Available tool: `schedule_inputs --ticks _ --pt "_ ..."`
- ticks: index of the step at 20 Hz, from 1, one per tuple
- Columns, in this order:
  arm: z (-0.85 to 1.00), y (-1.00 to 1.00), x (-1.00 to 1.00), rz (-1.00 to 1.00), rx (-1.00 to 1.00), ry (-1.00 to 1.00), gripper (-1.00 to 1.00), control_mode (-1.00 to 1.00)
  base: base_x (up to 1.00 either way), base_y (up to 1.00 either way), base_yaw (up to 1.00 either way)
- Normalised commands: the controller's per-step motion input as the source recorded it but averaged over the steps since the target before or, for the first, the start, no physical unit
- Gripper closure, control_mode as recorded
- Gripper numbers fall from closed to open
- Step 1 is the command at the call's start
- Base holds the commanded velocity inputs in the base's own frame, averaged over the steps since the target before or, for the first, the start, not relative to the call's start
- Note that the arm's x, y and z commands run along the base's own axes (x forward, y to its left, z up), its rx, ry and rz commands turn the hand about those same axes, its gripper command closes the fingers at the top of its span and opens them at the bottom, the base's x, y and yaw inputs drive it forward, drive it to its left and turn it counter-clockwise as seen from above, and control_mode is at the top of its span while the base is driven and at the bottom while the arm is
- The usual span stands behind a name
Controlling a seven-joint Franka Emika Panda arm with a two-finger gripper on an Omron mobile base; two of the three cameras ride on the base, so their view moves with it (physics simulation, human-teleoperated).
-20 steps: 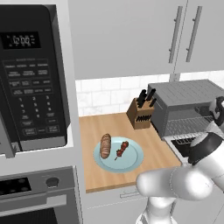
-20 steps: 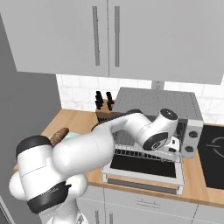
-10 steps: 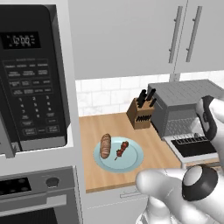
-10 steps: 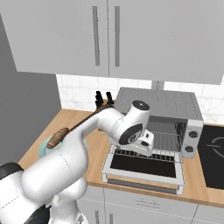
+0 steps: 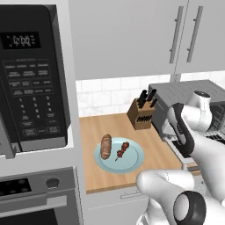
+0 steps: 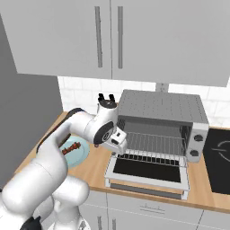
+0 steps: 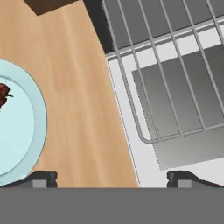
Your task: Pick up the kebab skewer and baguette bread, and place them inside the toaster oven. Close the toaster oven door and start by setting the timer.
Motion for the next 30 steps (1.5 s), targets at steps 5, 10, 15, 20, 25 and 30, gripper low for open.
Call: schedule_inputs --ticks 5,10,15,20,25,30 --pt "-0.01 0.41 0.54 -0.19 0.03 0.10 -1.00 -1.00 0.00 0.00 0.00" --pt "-0.14 0.10 0.51 -0.18 0.10 0.09 -1.00 -1.00 0.00 0.00 0.00" --pt "-0.32 0.22 0.49 -0.11 0.02 0.03 -1.00 -1.00 0.00 0.00 0.00" --pt "-0.58 0.14 0.04 0.00 0.00 0.02 -1.00 -1.00 0.00 0.00 0.00" --pt "-0.18 0.60 -0.03 0.00 0.00 0.02 -1.00 -1.00 0.00 0.00 0.00" --pt "0.00 0.85 0.00 -0.05 0.00 0.04 -1.00 -1.00 0.00 0.00 0.00"
